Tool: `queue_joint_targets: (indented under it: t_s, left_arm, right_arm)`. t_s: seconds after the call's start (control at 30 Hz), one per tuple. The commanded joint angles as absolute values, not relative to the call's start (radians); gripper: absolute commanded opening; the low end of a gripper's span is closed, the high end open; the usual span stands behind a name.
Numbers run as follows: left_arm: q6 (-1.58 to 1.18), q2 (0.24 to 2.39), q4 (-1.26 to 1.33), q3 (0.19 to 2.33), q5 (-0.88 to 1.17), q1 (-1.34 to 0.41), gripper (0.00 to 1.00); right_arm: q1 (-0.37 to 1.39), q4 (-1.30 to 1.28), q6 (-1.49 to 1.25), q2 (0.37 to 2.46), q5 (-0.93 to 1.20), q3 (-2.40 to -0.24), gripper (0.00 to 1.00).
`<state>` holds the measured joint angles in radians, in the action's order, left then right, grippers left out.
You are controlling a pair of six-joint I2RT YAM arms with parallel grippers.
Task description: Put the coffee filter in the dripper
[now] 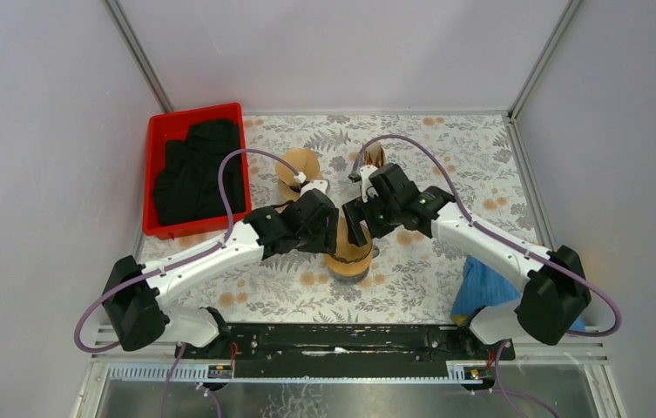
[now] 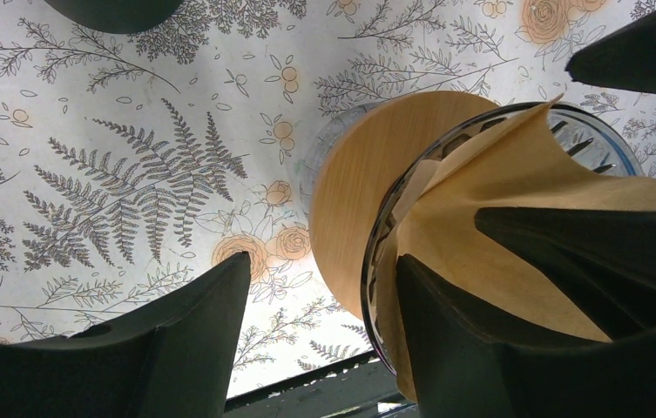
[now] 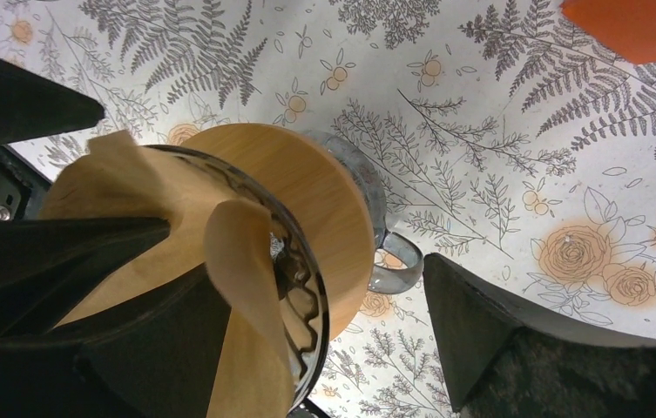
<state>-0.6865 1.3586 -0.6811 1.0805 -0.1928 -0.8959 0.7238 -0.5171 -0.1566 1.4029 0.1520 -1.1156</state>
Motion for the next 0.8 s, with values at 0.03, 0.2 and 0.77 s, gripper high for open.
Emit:
queue_joint_targets:
  t_s: [0.03,0.2,0.77]
  left_arm:
    - [-0.680,1.351,-0.650,1.077,-0.191,-0.891,0.69]
    - [-0.680,1.351,-0.647,1.075,-0.189,-0.891,0.69]
    - [-0.680,1.349,-0.647,1.071,-0.186,-0.891,0.68]
  right_arm:
    - [0.719,-0.482,-0.154,1.443,0.144,-1.155,0.85]
    - [0.719,-0.492,-0.153,1.464,0.079,-1.140,0.82]
    - [0.718,-0.461,-0.157,1.419,0.113,-1.100,0.82]
